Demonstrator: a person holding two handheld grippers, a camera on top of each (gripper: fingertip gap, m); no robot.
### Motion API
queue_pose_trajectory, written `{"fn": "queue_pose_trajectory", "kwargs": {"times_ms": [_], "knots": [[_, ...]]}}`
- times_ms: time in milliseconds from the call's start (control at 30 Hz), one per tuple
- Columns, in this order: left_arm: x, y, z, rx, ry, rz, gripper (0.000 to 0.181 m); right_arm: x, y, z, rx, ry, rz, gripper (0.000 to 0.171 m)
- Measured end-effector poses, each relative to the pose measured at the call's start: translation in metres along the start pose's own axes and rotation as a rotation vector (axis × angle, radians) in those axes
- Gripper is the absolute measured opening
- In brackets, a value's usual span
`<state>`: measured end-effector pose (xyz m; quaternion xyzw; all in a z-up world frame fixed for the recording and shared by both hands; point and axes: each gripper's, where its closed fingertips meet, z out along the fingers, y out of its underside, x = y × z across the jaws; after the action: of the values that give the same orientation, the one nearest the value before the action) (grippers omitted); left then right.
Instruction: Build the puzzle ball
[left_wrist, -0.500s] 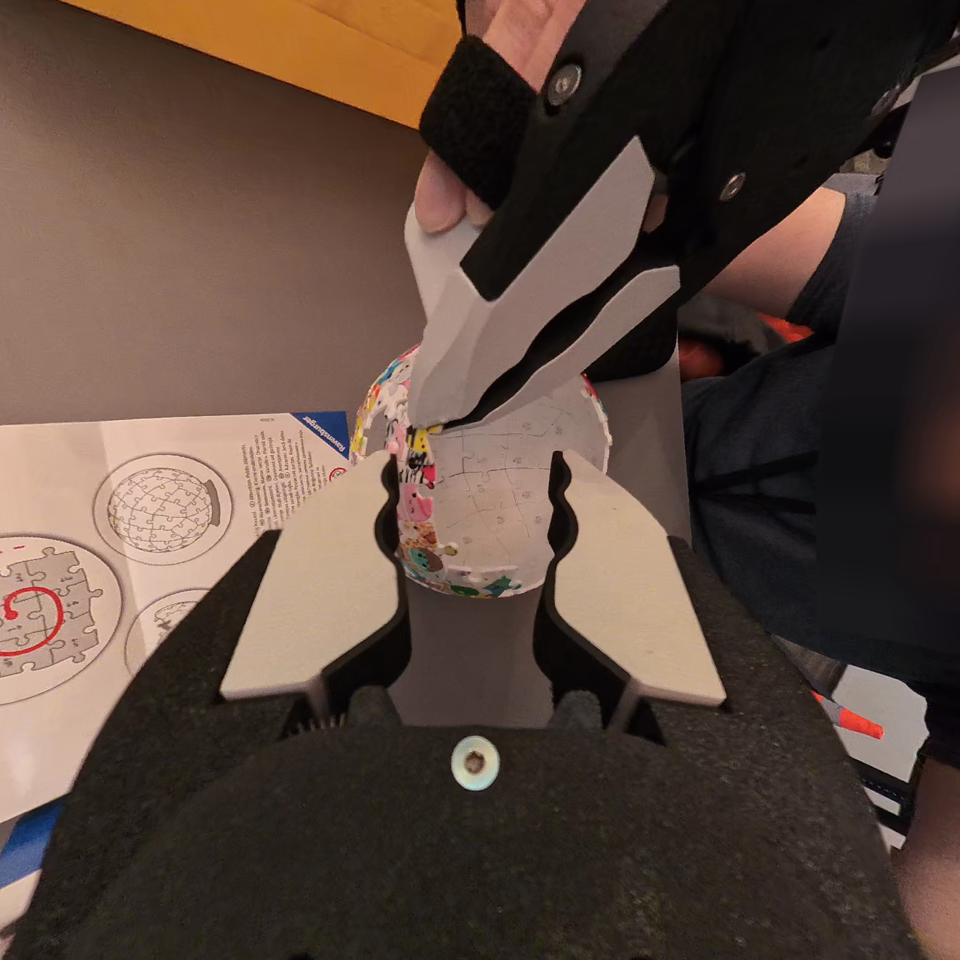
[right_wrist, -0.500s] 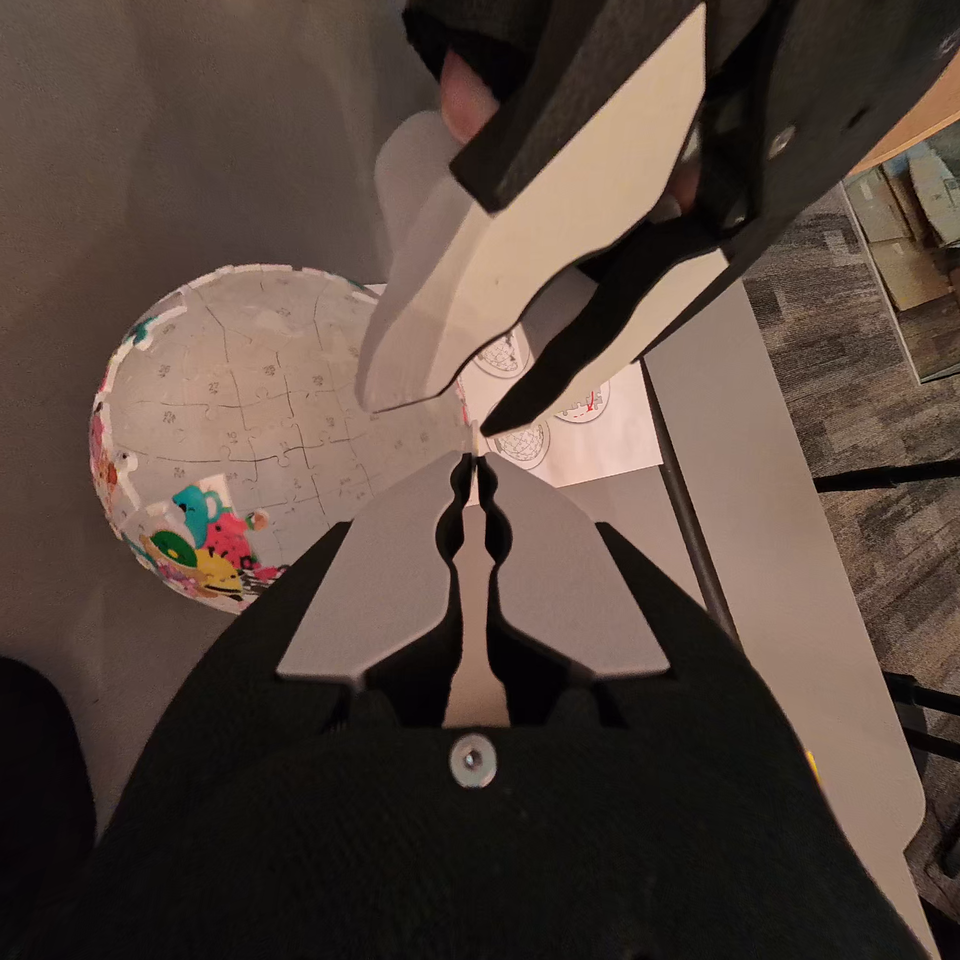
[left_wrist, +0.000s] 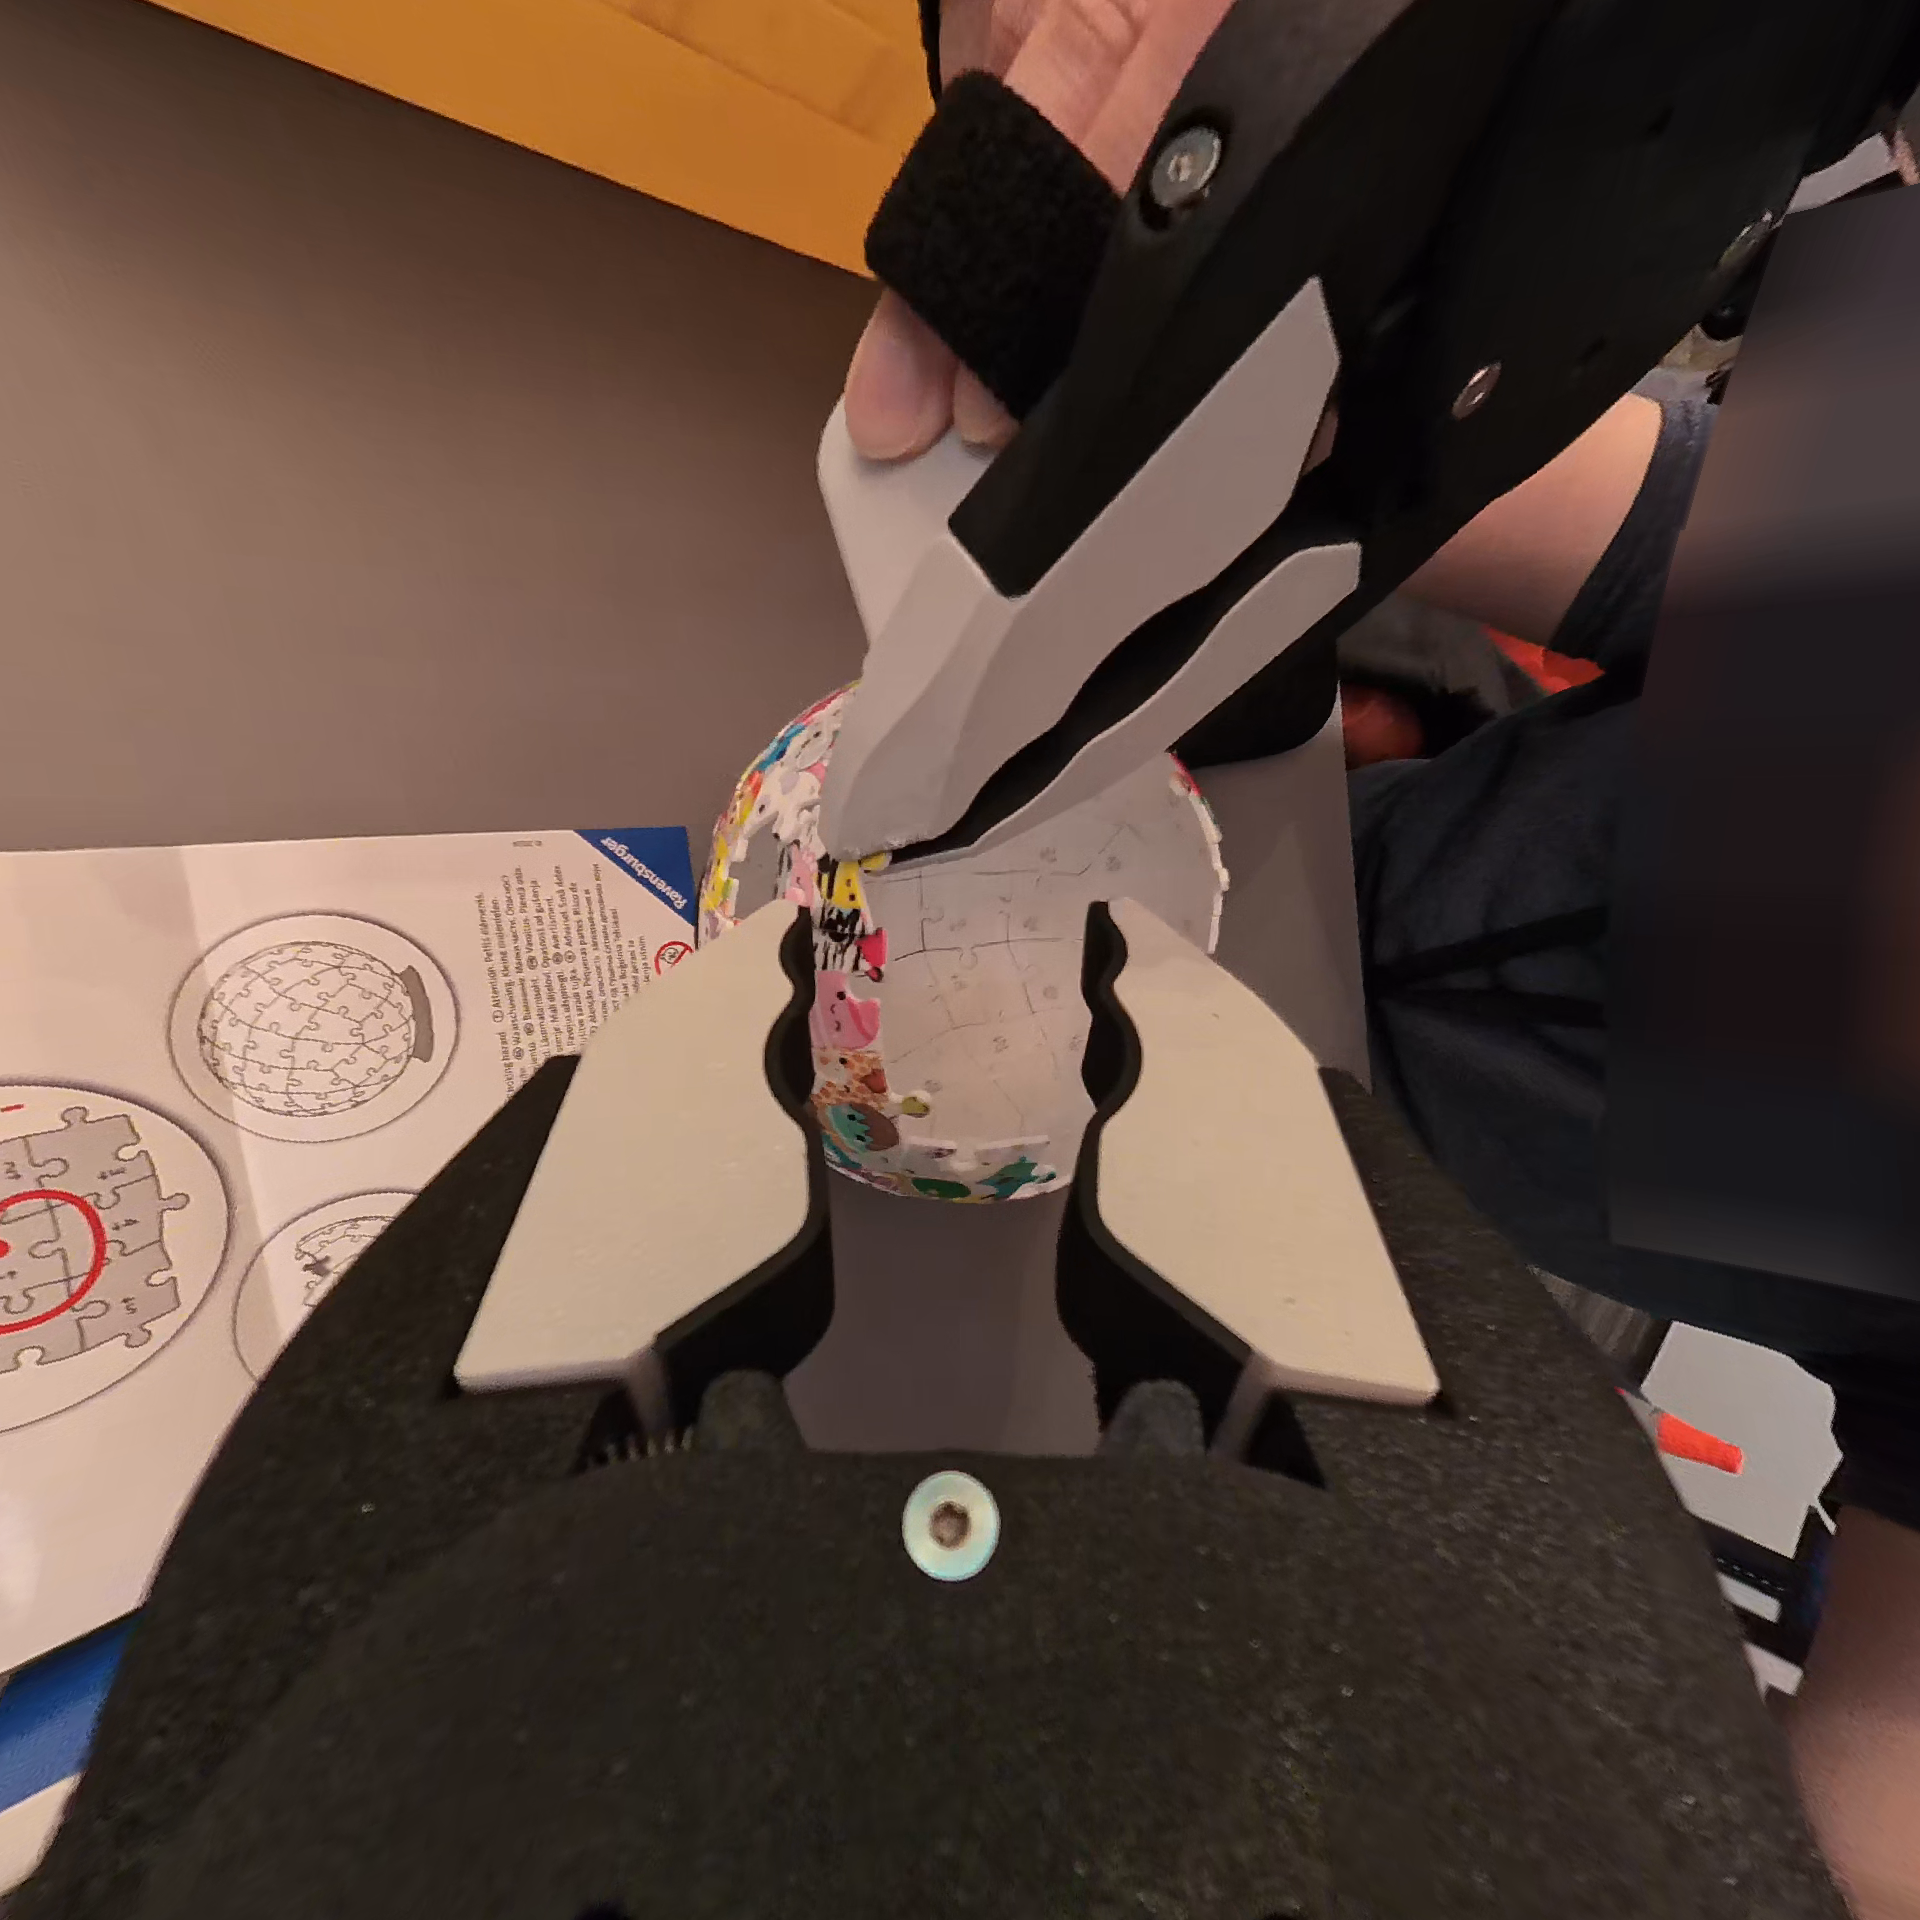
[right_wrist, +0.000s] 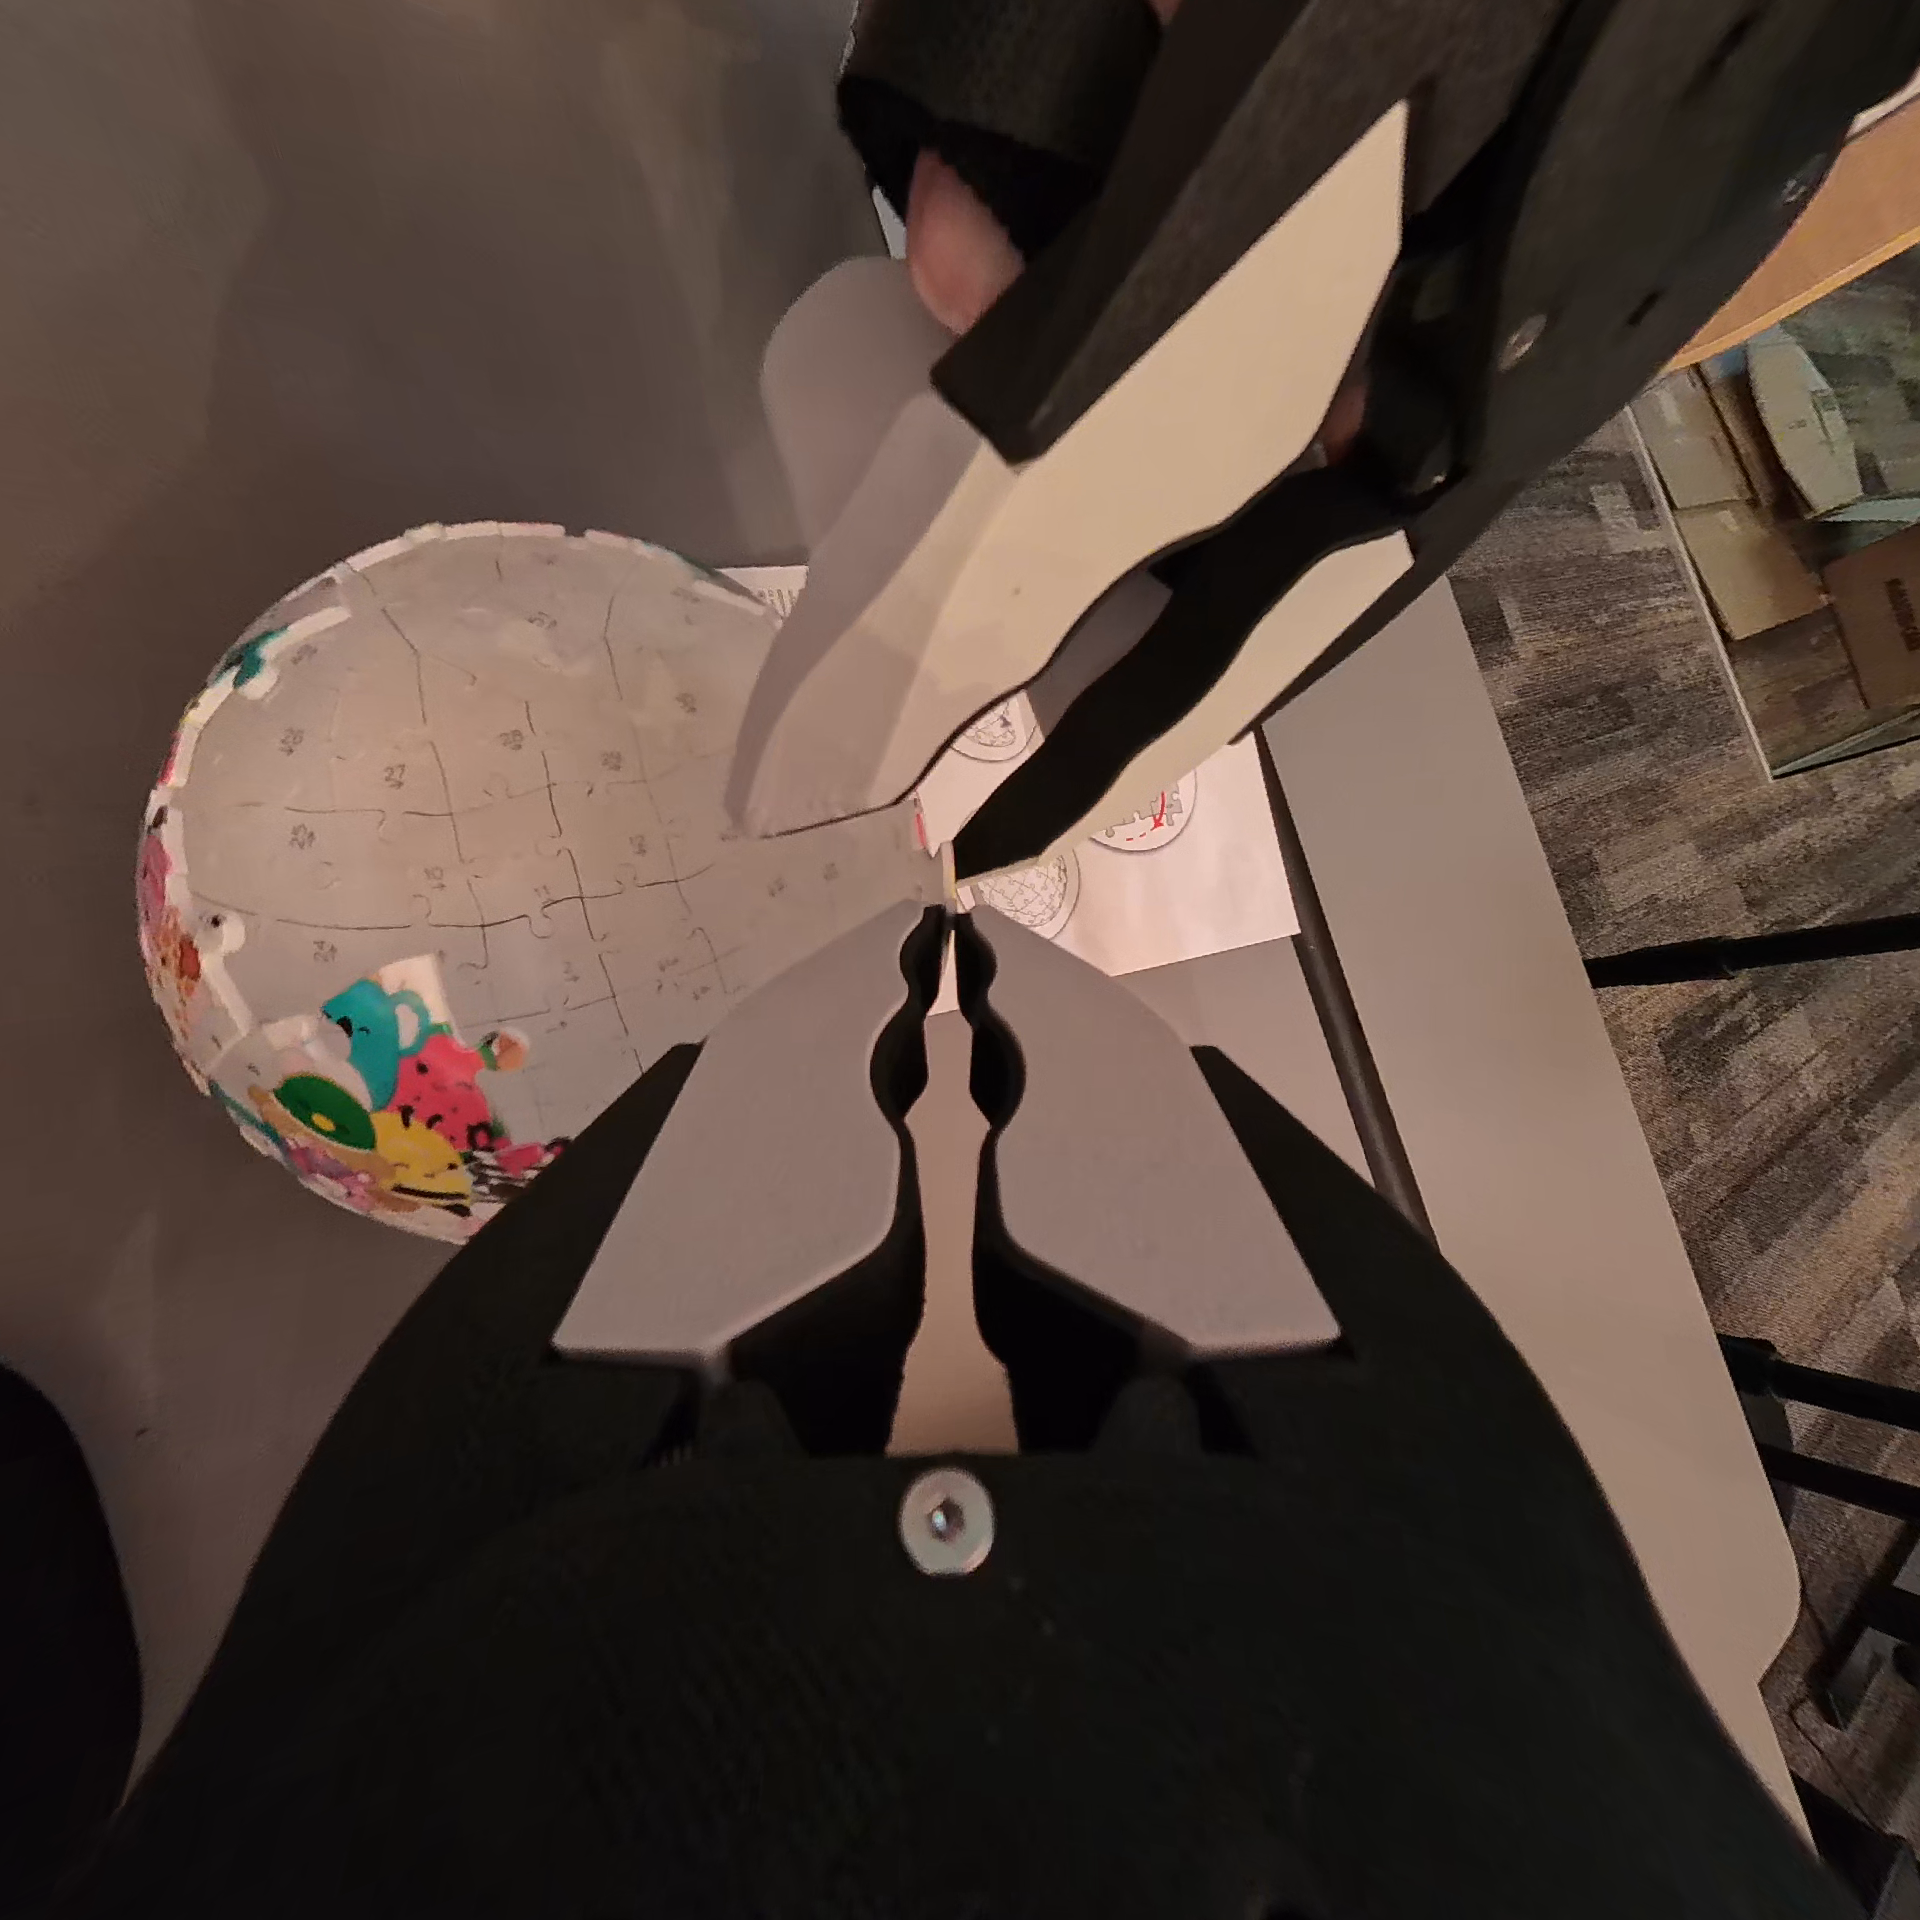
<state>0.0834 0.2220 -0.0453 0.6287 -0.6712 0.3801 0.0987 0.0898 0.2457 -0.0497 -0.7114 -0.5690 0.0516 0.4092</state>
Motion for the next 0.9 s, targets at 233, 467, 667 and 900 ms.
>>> {"fn": "queue_pose_trajectory", "kwargs": {"times_ms": [233,467,667,900], "knots": [[-0.0018,0.0001,0.0006,-0.004,-0.002,-0.004,0.047,0.0006,0.0005,0.0010,0.009,-0.020,0.036,0.004],[-0.0005,0.0012,-0.0007,0.006,-0.014,0.015,0.049,-0.0004,-0.0007,0.0014,0.016,-0.034,0.031,0.003],[-0.0031,0.0015,0.0023,-0.034,-0.118,0.135,0.044,-0.0007,0.0007,0.0014,0.035,-0.059,0.066,0.003],[-0.0037,-0.0005,0.0015,-0.041,-0.078,0.067,0.044,-0.0002,0.0005,0.0023,0.029,-0.053,0.067,0.003]]}}
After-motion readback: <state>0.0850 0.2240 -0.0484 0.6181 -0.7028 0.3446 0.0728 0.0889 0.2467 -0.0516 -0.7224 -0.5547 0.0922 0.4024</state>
